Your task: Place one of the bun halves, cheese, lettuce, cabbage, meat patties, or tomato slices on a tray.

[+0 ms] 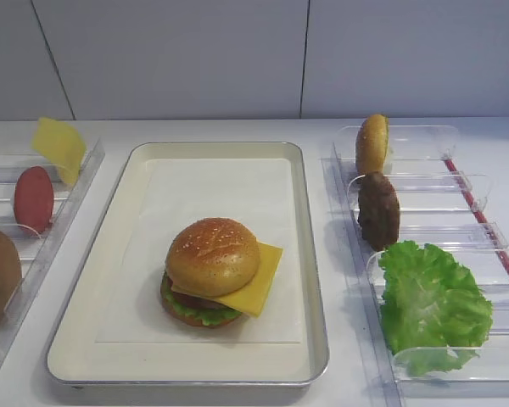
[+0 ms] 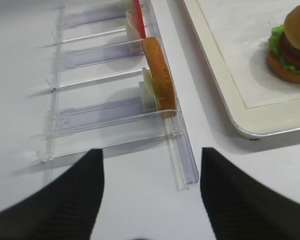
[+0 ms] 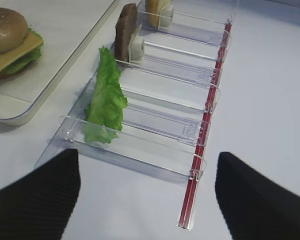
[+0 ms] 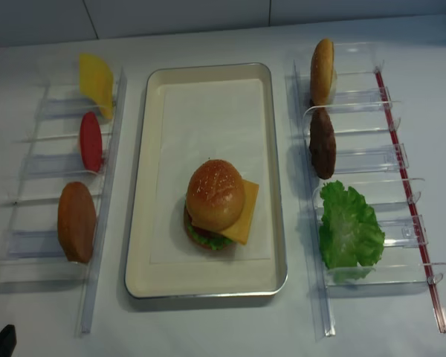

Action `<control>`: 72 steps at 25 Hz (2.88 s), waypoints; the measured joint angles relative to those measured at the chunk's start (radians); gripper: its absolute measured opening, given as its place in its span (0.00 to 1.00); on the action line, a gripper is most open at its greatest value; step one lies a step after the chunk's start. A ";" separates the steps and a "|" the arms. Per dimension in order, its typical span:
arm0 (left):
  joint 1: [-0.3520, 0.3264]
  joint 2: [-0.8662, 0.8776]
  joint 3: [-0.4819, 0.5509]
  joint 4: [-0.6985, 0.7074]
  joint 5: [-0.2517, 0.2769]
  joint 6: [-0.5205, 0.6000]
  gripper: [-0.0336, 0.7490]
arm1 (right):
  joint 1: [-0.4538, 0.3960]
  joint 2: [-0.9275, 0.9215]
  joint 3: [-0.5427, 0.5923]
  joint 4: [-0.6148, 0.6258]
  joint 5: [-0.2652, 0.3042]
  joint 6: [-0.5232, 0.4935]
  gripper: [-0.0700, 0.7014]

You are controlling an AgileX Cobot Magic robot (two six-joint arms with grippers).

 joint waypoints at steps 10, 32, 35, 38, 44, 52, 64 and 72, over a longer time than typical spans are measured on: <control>0.000 0.000 0.000 0.000 0.000 0.000 0.57 | -0.135 0.000 0.000 0.000 0.000 0.000 0.83; 0.000 0.000 0.000 0.000 0.000 0.000 0.57 | -0.147 0.000 0.000 0.000 0.000 0.000 0.83; 0.000 0.000 0.000 0.000 0.000 0.000 0.57 | -0.147 0.000 0.000 0.000 0.000 0.000 0.83; 0.000 0.000 0.000 0.000 0.000 0.000 0.57 | -0.147 0.000 0.000 0.000 0.000 0.000 0.82; 0.000 0.000 0.000 0.000 0.000 0.000 0.57 | -0.147 0.000 0.000 0.000 0.000 0.000 0.76; 0.000 0.000 0.000 0.000 0.000 0.000 0.57 | -0.147 0.000 0.000 0.000 0.000 0.000 0.73; 0.000 0.000 0.000 0.000 0.000 0.000 0.57 | -0.147 0.000 0.000 0.000 0.000 0.000 0.73; 0.000 0.000 0.000 0.000 0.000 0.000 0.57 | -0.147 0.000 0.000 0.000 0.000 0.000 0.73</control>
